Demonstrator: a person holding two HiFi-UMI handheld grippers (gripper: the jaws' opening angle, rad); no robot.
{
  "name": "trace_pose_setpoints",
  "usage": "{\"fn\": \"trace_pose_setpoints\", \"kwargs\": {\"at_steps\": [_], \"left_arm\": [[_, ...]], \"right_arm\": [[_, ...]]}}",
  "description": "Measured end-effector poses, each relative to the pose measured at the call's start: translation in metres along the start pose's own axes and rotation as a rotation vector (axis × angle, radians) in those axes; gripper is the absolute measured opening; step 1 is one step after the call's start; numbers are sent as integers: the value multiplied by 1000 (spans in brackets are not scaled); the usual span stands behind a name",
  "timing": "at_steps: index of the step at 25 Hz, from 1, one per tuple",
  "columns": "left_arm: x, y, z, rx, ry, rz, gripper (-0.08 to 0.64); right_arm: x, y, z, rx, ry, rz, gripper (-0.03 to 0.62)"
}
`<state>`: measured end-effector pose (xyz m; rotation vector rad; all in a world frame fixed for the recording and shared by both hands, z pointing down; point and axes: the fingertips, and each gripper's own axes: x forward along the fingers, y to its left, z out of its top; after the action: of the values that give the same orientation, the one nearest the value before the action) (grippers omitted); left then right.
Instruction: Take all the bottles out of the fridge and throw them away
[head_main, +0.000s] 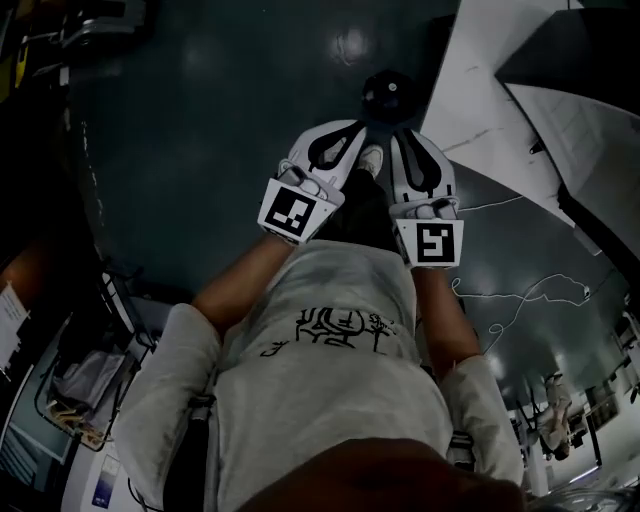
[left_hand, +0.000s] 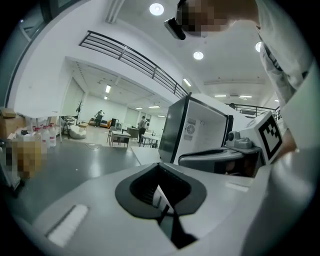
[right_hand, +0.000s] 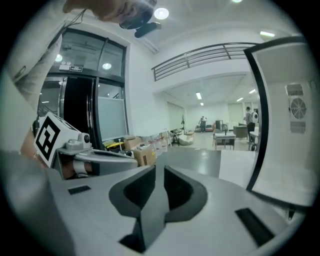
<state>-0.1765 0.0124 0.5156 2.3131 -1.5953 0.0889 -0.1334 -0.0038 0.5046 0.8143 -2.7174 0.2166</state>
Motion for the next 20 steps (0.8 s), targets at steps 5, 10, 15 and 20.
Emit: {"fn": "trace_pose_setpoints", "kwargs": {"at_steps": [5, 10, 15, 20], "left_arm": [[-14, -19, 79, 26, -50, -18, 9], [-25, -43, 144, 57, -111, -62, 9], [-42, -65, 188, 57, -147, -102, 9], [-54, -83, 218, 70, -176, -129, 9]], "right_arm": [[-18, 2, 79, -18, -53, 36, 44], [-37, 15, 135, -52, -71, 87, 40], [-61, 26, 181, -43, -104, 124, 35], [-83, 32, 213, -106, -128, 130, 34]]}}
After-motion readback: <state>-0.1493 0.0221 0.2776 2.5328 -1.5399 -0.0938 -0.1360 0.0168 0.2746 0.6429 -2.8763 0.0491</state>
